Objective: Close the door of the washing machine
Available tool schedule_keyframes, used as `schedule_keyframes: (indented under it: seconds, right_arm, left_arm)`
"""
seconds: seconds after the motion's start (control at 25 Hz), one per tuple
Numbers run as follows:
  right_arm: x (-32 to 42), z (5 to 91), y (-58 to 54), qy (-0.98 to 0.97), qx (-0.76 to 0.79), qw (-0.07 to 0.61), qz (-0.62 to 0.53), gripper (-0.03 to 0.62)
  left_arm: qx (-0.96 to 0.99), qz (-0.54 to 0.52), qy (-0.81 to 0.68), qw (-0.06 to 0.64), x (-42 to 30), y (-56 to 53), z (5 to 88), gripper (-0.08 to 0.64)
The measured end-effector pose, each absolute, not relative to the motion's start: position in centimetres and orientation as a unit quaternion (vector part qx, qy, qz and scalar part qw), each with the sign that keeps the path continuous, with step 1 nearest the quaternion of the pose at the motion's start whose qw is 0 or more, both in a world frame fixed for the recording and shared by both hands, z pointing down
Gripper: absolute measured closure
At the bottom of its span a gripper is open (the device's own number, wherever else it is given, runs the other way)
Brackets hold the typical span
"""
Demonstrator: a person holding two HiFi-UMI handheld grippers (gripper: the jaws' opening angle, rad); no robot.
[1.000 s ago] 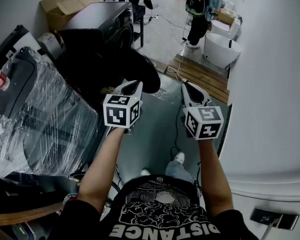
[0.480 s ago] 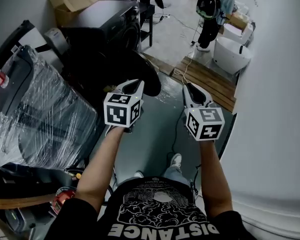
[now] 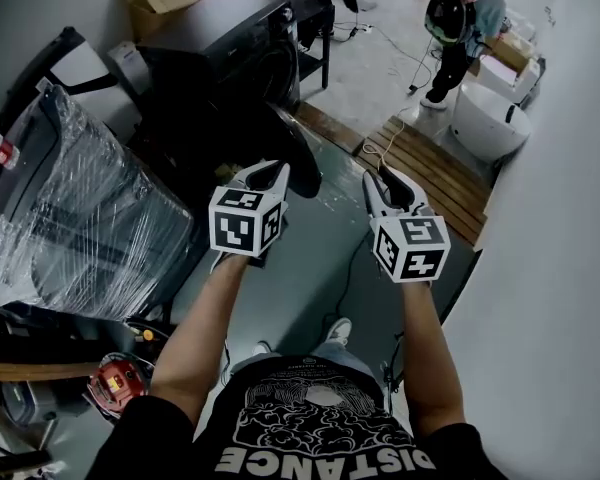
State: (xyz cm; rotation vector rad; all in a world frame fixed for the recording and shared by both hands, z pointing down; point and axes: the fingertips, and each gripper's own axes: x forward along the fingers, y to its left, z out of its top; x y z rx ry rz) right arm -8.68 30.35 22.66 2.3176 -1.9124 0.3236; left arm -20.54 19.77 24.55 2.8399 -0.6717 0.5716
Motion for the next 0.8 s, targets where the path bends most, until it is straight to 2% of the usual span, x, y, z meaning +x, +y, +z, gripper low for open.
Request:
schedule_keyframes:
  seconds: [0.36,0.6,0.8]
  right_arm:
    - [-4.8,24.2,30.4,-0.673,0.726,0.055,0.129,0.435]
    - [-4.9,25.0,28.8,-0.698,0.700,0.056,0.142,0.385]
    - [-6.3,26.2,26.8,-0.719,0.676,0.071,0.146,0.373]
  left_arm:
    - [0.943,0.195,-0.257,0.082,-17.1,20.7,24.5,0.528]
    - [0.941,0.199,-0.266,0.069,-16.7,20.8,24.6,0.528]
    - [0.937,0.205,-0.272,0.073,-17.3,19.2,25.7,0.528]
